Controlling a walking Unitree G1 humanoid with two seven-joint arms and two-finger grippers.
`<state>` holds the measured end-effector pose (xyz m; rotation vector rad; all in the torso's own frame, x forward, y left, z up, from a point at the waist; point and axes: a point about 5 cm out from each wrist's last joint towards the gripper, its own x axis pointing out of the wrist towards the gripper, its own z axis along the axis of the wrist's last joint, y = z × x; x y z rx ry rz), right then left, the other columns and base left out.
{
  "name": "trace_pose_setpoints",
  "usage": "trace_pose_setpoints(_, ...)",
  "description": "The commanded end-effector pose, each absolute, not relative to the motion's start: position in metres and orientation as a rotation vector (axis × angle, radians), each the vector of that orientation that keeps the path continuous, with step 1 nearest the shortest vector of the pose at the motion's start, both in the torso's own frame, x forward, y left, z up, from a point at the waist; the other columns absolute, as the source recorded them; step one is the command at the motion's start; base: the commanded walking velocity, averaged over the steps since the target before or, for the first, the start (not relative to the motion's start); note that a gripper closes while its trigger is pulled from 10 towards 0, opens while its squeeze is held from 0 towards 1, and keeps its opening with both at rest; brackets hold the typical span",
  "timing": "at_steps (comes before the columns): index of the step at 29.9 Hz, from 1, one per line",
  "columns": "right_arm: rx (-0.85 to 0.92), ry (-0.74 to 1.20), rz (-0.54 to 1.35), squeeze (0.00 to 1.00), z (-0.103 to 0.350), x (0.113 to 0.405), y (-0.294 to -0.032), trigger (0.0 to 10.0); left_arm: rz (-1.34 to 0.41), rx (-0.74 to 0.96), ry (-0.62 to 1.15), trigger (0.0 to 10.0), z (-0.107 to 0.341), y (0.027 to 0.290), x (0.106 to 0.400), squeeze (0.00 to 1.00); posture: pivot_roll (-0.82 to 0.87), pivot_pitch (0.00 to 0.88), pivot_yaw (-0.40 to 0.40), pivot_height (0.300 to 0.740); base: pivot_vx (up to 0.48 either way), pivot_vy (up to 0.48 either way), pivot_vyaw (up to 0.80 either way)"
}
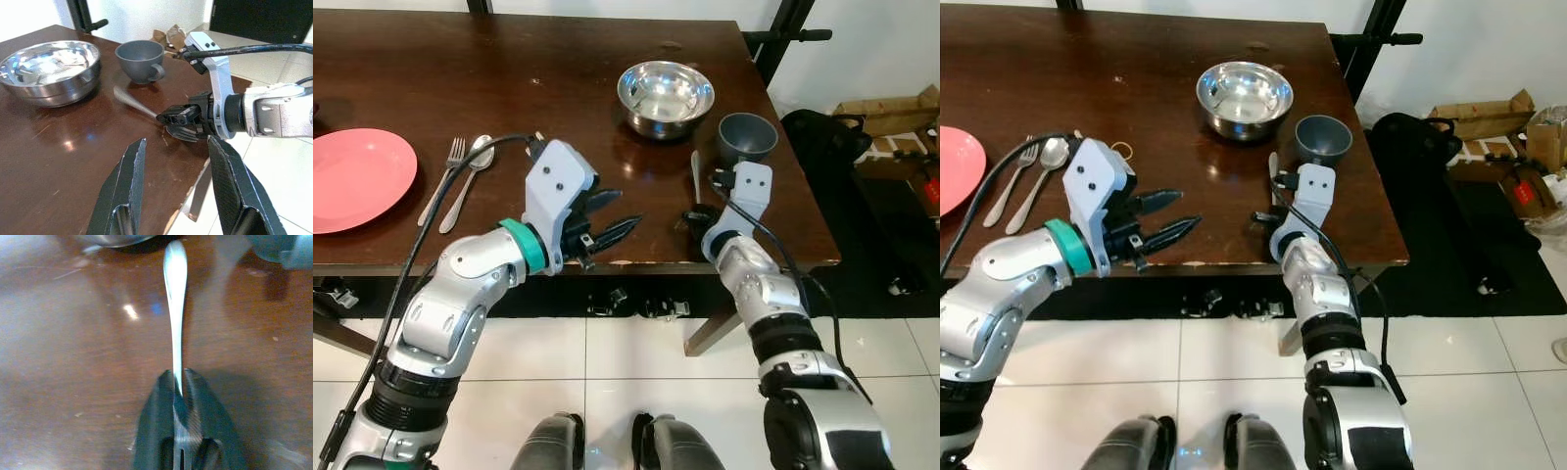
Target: Setting the table
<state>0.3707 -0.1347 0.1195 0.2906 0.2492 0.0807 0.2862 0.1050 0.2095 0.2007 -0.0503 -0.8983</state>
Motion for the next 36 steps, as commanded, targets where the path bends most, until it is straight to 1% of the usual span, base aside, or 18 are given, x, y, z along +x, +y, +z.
trace_pose_setpoints(1,0.311,0.254,0.078,0.64,0.118,0.371,-0.136,10.0,-0.915,0.195,-0.042,10.0,0.208,0.102,0.282,0.00,0.13,0.077,-0.009,0.740,0.000,0.000,0.00)
trace_pose_setpoints(2,0.316,0.253,0.079,1.00,0.119,0.371,-0.135,10.0,-0.914,0.195,-0.041,10.0,0.208,0.102,0.281,0.00,0.13,0.077,-0.009,0.740,0.000,0.000,0.00)
trace_pose_setpoints(12,0.344,0.235,0.073,1.00,0.123,0.376,-0.138,10.0,-0.896,0.190,-0.038,10.0,0.208,0.102,0.282,0.00,0.12,0.073,-0.009,0.740,0.000,0.000,0.00)
trace_pose_setpoints(13,0.336,0.212,0.073,0.00,0.128,0.375,-0.143,10.0,-0.892,0.189,-0.038,10.0,0.207,0.101,0.283,0.00,0.11,0.075,-0.011,0.740,0.000,0.000,0.00)
trace_pose_setpoints(16,0.331,0.203,0.073,0.00,0.131,0.374,-0.145,10.0,-0.890,0.188,-0.037,10.0,0.207,0.101,0.283,0.00,0.11,0.075,-0.011,0.740,0.000,0.000,0.00)
trace_pose_setpoints(18,0.278,0.157,0.080,0.00,0.140,0.369,-0.155,10.0,-0.885,0.185,-0.036,10.0,0.207,0.101,0.283,0.00,0.10,0.077,-0.014,0.740,0.000,0.000,0.00)
trace_pose_setpoints(21,0.278,0.157,0.080,0.00,0.140,0.369,-0.155,10.0,-0.885,0.185,-0.036,10.0,0.207,0.101,0.283,0.00,0.10,0.077,-0.014,0.740,0.000,0.000,0.00)
trace_pose_setpoints(24,0.096,0.050,0.145,0.00,0.158,0.351,-0.167,10.0,-0.871,0.184,-0.036,10.0,0.205,0.102,0.284,0.00,0.08,0.080,-0.014,0.740,0.000,0.000,0.00)
trace_pose_setpoints(27,0.046,0.010,0.159,0.00,0.163,0.345,-0.169,10.0,-0.850,0.184,-0.039,10.0,0.205,0.103,0.285,0.00,0.07,0.081,-0.012,0.740,0.000,0.000,0.00)
trace_pose_setpoints(29,0.019,-0.077,0.181,0.00,0.170,0.326,-0.167,10.0,-0.743,0.173,-0.048,10.0,0.205,0.112,0.292,0.00,0.06,0.084,-0.004,0.740,0.000,0.000,0.00)
trace_pose_setpoints(31,-0.015,-0.145,0.176,0.00,0.166,0.304,-0.158,10.0,-0.580,0.148,-0.053,10.0,0.203,0.124,0.299,0.00,0.06,0.089,-0.004,0.740,0.000,0.000,0.00)
trace_pose_setpoints(32,-0.015,-0.145,0.176,0.00,0.166,0.304,-0.158,10.0,-0.580,0.148,-0.053,10.0,0.203,0.124,0.299,0.00,0.06,0.089,-0.004,0.740,0.000,0.000,0.00)
trace_pose_setpoints(34,0.011,-0.173,0.108,0.00,0.161,0.288,-0.154,10.0,-0.437,0.138,-0.051,10.0,0.198,0.136,0.303,0.00,0.05,0.091,-0.002,0.740,0.000,0.000,0.00)
trace_pose_setpoints(35,0.011,-0.173,0.108,0.00,0.161,0.288,-0.154,10.0,-0.437,0.138,-0.051,10.0,0.198,0.136,0.303,0.00,0.05,0.091,-0.002,0.740,0.000,0.000,0.00)
trace_pose_setpoints(36,-0.003,-0.186,0.053,0.00,0.160,0.282,-0.156,10.0,-0.381,0.133,-0.047,10.0,0.194,0.141,0.303,0.00,0.05,0.091,-0.001,0.740,0.000,0.000,0.00)
